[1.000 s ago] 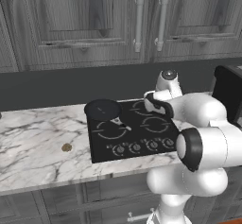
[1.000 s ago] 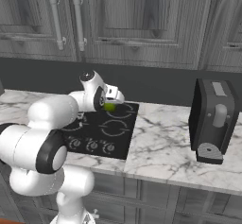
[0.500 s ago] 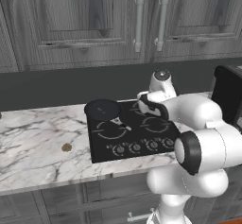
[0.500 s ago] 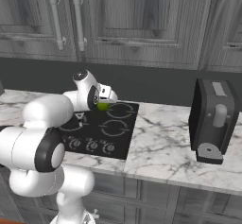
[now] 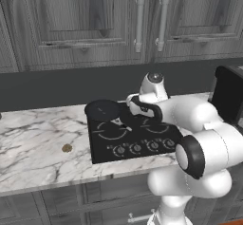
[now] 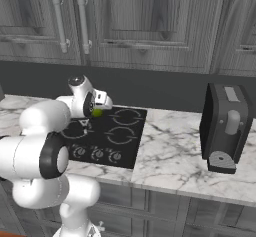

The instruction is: Put the lime and garlic in the pan. Then turn on the rear left burner and set the heat to medium.

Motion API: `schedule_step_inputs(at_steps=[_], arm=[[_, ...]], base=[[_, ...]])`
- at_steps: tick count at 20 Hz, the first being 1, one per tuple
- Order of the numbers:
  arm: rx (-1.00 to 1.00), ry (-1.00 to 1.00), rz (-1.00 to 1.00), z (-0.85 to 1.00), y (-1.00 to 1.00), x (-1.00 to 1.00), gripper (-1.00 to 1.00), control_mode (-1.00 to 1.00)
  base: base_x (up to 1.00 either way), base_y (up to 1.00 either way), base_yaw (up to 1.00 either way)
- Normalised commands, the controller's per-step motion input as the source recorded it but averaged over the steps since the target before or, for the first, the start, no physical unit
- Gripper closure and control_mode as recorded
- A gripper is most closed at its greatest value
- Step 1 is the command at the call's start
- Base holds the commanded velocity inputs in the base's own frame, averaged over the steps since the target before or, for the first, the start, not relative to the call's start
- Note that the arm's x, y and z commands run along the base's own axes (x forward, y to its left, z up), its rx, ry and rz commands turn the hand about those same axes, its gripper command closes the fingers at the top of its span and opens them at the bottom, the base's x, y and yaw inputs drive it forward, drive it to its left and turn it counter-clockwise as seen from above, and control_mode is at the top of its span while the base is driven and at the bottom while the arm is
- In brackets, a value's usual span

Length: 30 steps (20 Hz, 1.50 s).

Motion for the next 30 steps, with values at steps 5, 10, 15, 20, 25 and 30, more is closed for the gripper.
schedule_step_inputs(at_steps=[5,10,15,20,25,30], arm=[[0.1,0.0,0.15,-0.14,0.51,0.0,1.0,-1.0],[0.04,0.0,0.11,-0.01,0.47,0.04,1.0,-1.0],[0.0,0.0,0.01,0.0,0.22,0.16,1.0,-1.0],[0.0,0.0,0.0,0.0,0.18,0.16,1.0,-1.0],[0.0,0.0,0.0,-0.01,0.22,0.32,1.0,-1.0],[0.0,0.0,0.0,0.0,0.29,0.26,1.0,-1.0]], base=[[0.0,0.0,0.0],[0.0,0.0,0.0],[0.0,0.0,0.0],[0.0,0.0,0.0],[0.0,0.0,0.0],[0.0,0.0,0.0]])
